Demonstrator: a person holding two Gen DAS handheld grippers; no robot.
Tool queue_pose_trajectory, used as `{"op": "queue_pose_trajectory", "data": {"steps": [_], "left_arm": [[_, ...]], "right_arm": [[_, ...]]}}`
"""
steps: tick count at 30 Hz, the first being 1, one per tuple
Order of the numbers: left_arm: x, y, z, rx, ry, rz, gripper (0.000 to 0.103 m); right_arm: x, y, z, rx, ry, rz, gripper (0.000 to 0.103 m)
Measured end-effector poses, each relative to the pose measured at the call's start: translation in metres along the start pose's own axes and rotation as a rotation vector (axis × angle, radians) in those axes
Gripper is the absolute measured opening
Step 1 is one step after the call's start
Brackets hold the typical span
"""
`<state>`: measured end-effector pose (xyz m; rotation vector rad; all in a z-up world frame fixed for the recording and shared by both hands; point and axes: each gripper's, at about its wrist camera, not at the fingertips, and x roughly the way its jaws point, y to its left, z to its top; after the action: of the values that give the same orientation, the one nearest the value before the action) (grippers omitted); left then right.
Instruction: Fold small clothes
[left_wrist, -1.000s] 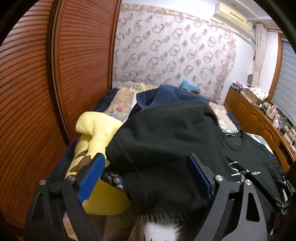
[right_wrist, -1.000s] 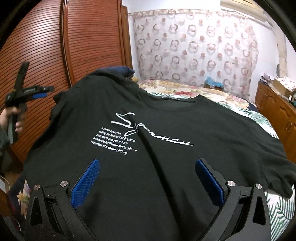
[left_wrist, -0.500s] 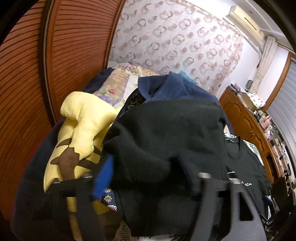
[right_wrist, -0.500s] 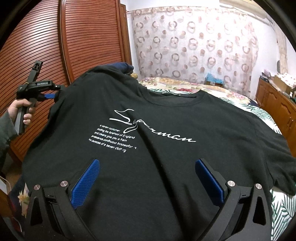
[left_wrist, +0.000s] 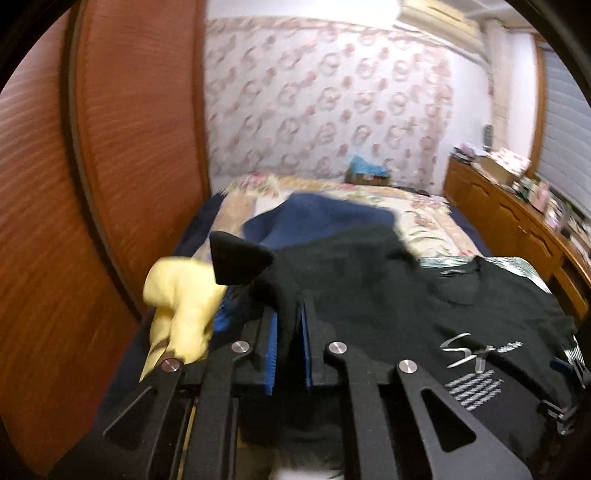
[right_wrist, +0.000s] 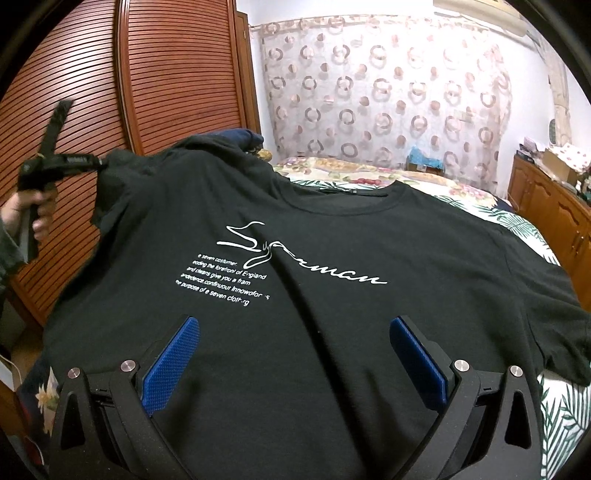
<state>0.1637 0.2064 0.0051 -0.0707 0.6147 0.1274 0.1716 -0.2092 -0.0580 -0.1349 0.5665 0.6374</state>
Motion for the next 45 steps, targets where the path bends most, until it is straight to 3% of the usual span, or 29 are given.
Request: {"op": "queue_pose_trajectory", "data": {"steps": [4, 9, 12, 20, 30, 35, 37, 43, 45], "left_arm": [[-0.014, -0.033, 0.012, 0.085, -0.034, -0.019, 0.012], [-0.019, -0.056, 0.020, 0.166, -0.055, 0.030, 0.012], [-0.019, -0.055, 0.024, 0.165, -0.048, 0.022, 0.012], [-0.006, -0.019, 0.020, 0.132, 0.006, 0.145, 0.024], [0.030, 0.008, -0.005, 0.049, 0.121, 0.097, 0.026], [0.037, 0.023, -0.007, 0.000, 0.117, 0.080, 0.060], [0.038, 0.027, -0.004, -0.009, 0.101, 0.057, 0.065], [0.057, 0.023, 0.011, 0.067, 0.082, 0.072, 0.064], [0.067, 0.023, 0.014, 0.080, 0.114, 0.074, 0.050]], "right_arm": [[-0.001, 0.000, 0.000, 0.008, 0.002, -0.001, 0.103], [-0.001, -0.001, 0.001, 0.009, 0.004, 0.000, 0.103], [-0.002, -0.001, 0.000, 0.012, 0.004, 0.002, 0.103], [-0.001, -0.005, 0.001, 0.017, 0.003, 0.006, 0.103], [-0.001, -0.007, 0.001, 0.017, 0.004, 0.006, 0.103], [-0.001, -0.007, 0.001, 0.016, 0.004, 0.006, 0.103], [-0.001, -0.007, 0.001, 0.016, 0.004, 0.006, 0.103], [-0.001, -0.007, 0.000, 0.015, 0.006, 0.006, 0.103], [-0.001, -0.007, 0.000, 0.016, 0.005, 0.006, 0.103]]}}
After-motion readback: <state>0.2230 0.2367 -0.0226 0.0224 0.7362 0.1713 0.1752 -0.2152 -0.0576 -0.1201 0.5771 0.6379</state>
